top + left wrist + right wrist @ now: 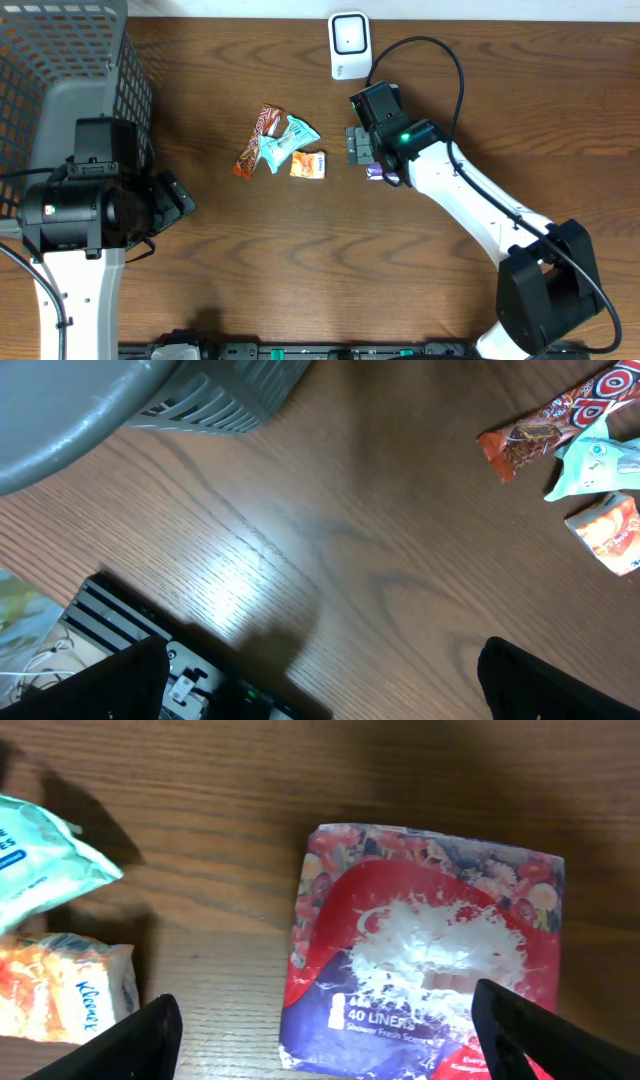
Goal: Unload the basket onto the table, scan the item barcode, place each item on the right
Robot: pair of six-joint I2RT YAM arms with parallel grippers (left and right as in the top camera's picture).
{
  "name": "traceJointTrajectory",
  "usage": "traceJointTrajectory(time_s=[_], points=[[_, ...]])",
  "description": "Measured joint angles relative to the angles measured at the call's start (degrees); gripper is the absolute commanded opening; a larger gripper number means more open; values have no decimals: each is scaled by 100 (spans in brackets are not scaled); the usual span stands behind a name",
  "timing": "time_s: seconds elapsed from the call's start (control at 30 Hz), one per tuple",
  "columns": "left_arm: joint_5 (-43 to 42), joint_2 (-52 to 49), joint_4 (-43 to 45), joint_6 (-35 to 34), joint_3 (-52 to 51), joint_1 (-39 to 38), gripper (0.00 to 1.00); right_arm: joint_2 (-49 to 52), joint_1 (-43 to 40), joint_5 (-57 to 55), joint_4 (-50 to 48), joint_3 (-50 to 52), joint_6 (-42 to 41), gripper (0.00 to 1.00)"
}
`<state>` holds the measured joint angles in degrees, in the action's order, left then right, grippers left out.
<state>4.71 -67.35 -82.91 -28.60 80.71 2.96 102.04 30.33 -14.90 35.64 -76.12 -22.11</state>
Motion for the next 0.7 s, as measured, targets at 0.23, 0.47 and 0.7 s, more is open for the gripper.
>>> traceJointTrajectory(time_s=[0.23, 0.47, 0.7], points=[[0, 0, 0, 0, 0, 0, 98, 0, -118, -17, 70, 0, 0, 89], [0, 0, 2, 0, 0, 0, 98, 0, -466, -31, 177, 0, -2, 99], [2, 0, 0, -9, 0, 0, 98, 0, -1104, 188, 341, 0, -4, 99]])
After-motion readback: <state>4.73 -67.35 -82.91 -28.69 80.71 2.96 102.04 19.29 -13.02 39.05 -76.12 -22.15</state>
